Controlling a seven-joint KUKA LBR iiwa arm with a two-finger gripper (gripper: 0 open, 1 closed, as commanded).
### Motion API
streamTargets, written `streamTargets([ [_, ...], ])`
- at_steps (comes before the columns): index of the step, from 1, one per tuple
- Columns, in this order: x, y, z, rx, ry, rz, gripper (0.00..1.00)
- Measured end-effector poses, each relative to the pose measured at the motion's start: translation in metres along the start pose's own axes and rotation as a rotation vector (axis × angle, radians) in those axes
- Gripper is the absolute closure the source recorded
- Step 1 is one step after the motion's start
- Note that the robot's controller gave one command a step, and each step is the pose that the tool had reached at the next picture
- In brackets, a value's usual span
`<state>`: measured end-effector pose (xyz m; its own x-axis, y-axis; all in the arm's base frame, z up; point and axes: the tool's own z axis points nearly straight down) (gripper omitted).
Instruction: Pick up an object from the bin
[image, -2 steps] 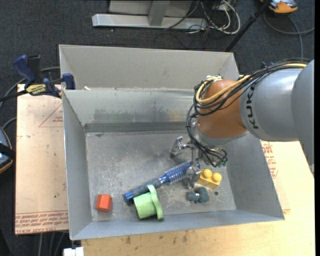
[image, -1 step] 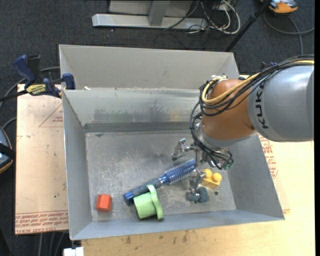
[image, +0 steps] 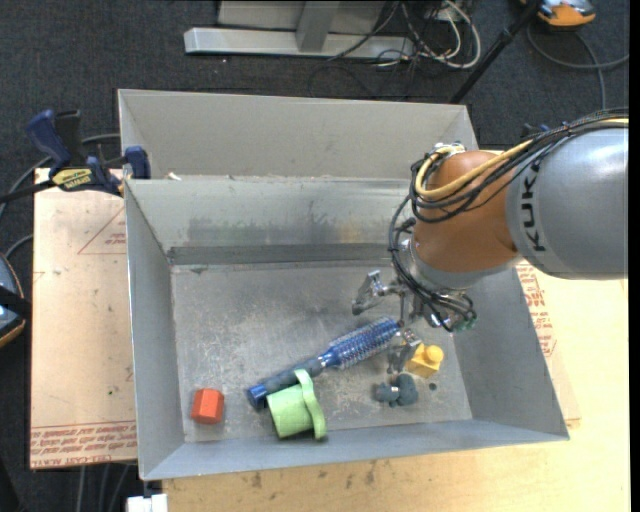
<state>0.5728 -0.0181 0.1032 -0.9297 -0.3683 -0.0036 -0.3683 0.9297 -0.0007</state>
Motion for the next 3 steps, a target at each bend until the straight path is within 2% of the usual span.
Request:
streamTargets([
  [1, -0.0167, 0.0191, 0.0285, 0.004, 0.0, -0.138, 0.0],
  [2, -0.0179, 0.0182, 0.0263, 0.001, 0.001, -0.135, 0.0],
  [3, -0.0207, 0.0183, 0.0235, 0.002, -0.007, -0.135, 1.0],
])
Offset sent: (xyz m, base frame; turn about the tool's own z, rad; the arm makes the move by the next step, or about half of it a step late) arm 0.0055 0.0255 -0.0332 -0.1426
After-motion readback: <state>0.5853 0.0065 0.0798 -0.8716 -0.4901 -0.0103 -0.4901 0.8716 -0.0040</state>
